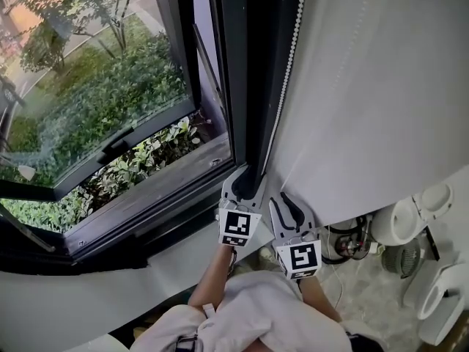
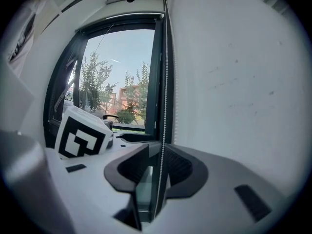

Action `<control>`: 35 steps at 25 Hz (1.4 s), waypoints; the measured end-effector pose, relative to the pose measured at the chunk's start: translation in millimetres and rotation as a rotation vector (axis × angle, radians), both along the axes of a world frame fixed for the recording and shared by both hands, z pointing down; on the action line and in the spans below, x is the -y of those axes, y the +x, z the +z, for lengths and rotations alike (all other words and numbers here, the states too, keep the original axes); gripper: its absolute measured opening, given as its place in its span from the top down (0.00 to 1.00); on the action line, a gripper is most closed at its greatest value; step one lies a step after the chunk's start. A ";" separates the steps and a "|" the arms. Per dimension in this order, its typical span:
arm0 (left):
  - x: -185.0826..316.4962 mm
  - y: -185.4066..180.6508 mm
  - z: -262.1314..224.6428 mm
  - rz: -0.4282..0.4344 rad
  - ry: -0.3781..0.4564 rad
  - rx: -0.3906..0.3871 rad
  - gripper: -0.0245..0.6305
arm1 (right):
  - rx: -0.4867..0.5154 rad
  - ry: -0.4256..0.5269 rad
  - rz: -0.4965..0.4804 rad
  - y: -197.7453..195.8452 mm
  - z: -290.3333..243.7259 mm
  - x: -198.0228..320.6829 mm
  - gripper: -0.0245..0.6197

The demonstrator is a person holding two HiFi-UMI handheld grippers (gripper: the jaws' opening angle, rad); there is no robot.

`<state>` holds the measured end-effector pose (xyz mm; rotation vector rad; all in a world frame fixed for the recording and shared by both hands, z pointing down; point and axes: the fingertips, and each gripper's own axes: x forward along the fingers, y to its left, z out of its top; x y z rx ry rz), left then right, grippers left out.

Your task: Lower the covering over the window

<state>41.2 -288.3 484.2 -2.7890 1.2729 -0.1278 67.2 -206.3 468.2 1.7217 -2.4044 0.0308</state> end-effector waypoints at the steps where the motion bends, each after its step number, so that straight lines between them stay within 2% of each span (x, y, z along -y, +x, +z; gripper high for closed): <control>1: 2.4 1.4 1.6 -0.005 -0.002 0.004 0.71 | 0.001 -0.001 -0.001 0.4 0.5 -0.6 0.82; 8: 14.4 13.2 7.2 -0.042 -0.001 0.035 0.70 | 0.003 -0.001 -0.007 4.5 -0.2 -4.3 0.82; 13: 18.4 12.1 10.4 -0.121 0.023 0.079 0.71 | 0.007 -0.005 -0.004 6.5 0.4 -9.3 0.83; 14: 18.7 10.5 10.0 -0.140 0.030 0.083 0.74 | 0.007 -0.004 -0.004 7.0 -0.2 -10.4 0.83; 15: 18.6 8.6 10.0 -0.150 0.031 0.079 0.81 | 0.007 -0.003 -0.006 7.2 -0.9 -11.5 0.83; 21: 8.9 3.6 9.3 -0.089 -0.013 0.011 0.94 | 0.008 0.015 -0.019 7.3 -7.9 -17.1 0.83; 26: -13.6 -2.8 12.4 -0.047 -0.043 -0.011 0.94 | 0.021 0.050 -0.088 -4.6 -27.2 -20.2 0.83; 35: -56.4 -22.5 18.5 -0.004 -0.093 -0.026 0.94 | 0.027 0.184 -0.203 -35.3 -84.6 -11.9 0.83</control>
